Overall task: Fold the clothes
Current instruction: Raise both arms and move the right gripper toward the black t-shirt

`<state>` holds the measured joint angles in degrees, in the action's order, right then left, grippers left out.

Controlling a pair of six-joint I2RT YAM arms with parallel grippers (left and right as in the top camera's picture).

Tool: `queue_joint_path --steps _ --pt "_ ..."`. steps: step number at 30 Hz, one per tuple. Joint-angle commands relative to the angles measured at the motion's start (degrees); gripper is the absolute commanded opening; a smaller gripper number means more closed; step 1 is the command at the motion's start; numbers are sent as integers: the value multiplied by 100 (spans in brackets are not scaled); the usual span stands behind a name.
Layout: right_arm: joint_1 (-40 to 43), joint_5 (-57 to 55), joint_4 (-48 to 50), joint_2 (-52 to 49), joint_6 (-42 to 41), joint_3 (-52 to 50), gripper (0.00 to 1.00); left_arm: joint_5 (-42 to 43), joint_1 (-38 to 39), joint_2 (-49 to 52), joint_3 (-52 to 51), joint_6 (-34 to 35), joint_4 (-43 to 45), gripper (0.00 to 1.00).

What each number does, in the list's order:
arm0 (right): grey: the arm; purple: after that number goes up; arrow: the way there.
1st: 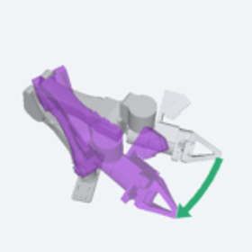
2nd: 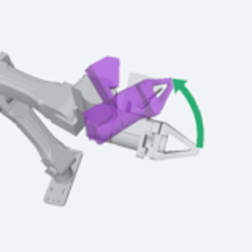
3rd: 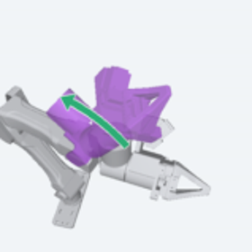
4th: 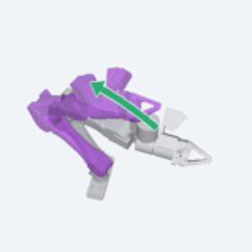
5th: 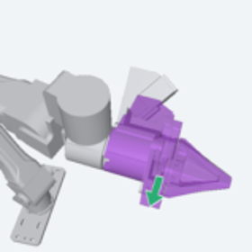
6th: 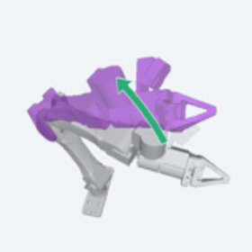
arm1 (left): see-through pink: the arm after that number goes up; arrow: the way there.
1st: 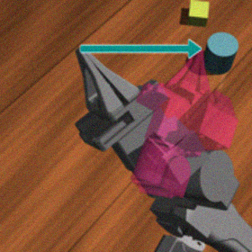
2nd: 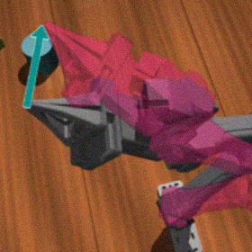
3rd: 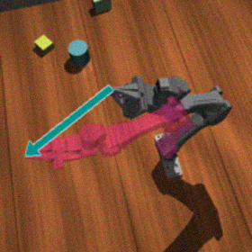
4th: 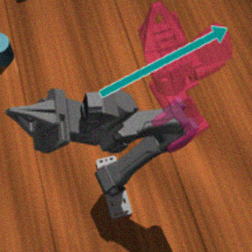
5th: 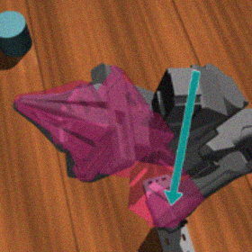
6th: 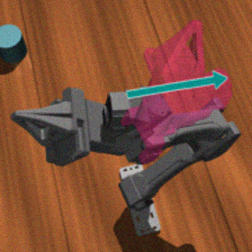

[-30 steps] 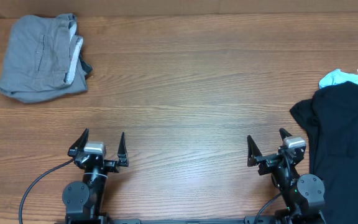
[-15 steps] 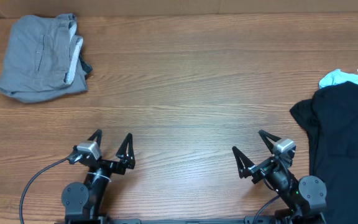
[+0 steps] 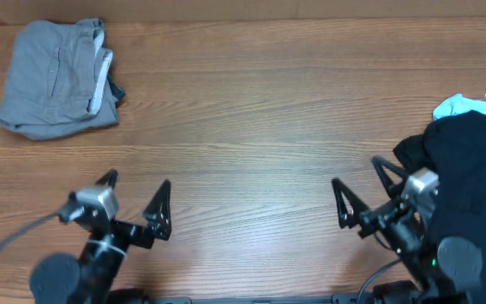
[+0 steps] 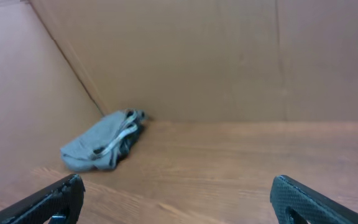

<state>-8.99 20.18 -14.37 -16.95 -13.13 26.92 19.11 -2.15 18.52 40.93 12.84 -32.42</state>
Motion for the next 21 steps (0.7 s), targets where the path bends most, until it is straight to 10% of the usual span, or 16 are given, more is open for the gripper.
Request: queue_joint_path --steps 1,10,21 --pt "39 -221 -302 -887 -70 761 100 -63 -35 955 929 -256 -505 100" --pt "39 -365 -2857 -3630 -63 3526 100 42 -35 3377 3501 -258 -3077 100" --pt "289 -1259 -4046 -5187 -831 4061 100 2 -15 4371 3805 -170 -3486 100"
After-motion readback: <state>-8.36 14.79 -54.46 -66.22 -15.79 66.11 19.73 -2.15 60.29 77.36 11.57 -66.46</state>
